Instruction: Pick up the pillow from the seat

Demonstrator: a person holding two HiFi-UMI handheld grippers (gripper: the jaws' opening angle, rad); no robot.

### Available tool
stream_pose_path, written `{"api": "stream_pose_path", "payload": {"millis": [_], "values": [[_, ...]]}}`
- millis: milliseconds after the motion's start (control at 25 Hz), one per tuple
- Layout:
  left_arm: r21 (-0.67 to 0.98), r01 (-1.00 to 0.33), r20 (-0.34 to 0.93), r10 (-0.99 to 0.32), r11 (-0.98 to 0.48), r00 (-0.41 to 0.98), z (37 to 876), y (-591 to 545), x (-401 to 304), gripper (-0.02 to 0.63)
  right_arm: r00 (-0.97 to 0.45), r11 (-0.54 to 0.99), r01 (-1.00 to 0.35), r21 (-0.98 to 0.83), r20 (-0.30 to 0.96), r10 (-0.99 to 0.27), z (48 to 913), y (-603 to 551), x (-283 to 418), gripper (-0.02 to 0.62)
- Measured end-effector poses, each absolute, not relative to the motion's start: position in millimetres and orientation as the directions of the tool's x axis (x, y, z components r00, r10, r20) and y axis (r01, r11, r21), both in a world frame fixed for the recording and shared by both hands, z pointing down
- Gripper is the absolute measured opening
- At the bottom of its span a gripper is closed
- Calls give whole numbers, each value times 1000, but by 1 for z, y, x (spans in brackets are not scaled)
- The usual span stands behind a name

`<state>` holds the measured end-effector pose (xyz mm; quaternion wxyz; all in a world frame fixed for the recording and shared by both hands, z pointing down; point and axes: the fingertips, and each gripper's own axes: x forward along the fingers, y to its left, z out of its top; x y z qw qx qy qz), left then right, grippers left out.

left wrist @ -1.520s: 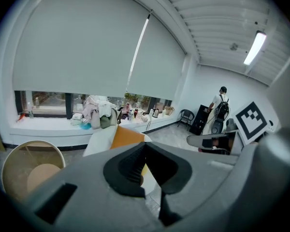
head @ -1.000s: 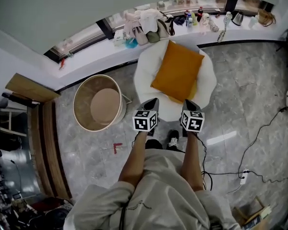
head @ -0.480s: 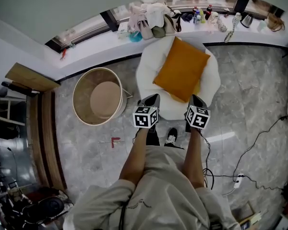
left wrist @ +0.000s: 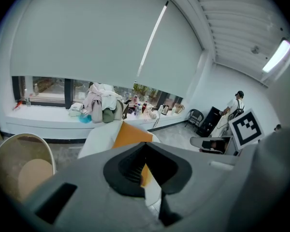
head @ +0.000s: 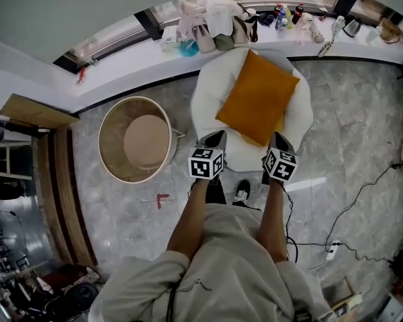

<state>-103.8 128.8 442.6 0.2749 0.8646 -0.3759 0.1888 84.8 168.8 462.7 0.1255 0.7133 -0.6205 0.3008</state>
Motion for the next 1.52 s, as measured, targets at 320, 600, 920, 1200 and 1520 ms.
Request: {"api": "stream_pose_path", "payload": {"millis": [320, 600, 920, 1200, 1520], "values": [[375, -720, 590, -448, -584, 671, 477, 46, -112, 9, 78, -247, -954, -171, 653, -754, 494, 107, 71, 6], [406, -660, 618, -341, -633, 708, 507, -29, -108, 9, 159, -317, -940, -126, 658, -736, 500, 55, 82, 6], [450, -528, 643, -149, -720, 751, 553, -116, -91, 9, 256, -389, -921, -11, 737, -625, 538, 10, 67, 6], [486, -325, 684, 122, -811, 719, 615, -139, -57, 9, 271, -463, -886, -5, 804, -529, 582, 17, 35, 6], [526, -222, 696, 266, -821, 667, 694, -147, -40, 9, 272, -531, -847, -1, 858, -435, 636, 22, 22, 6]]}}
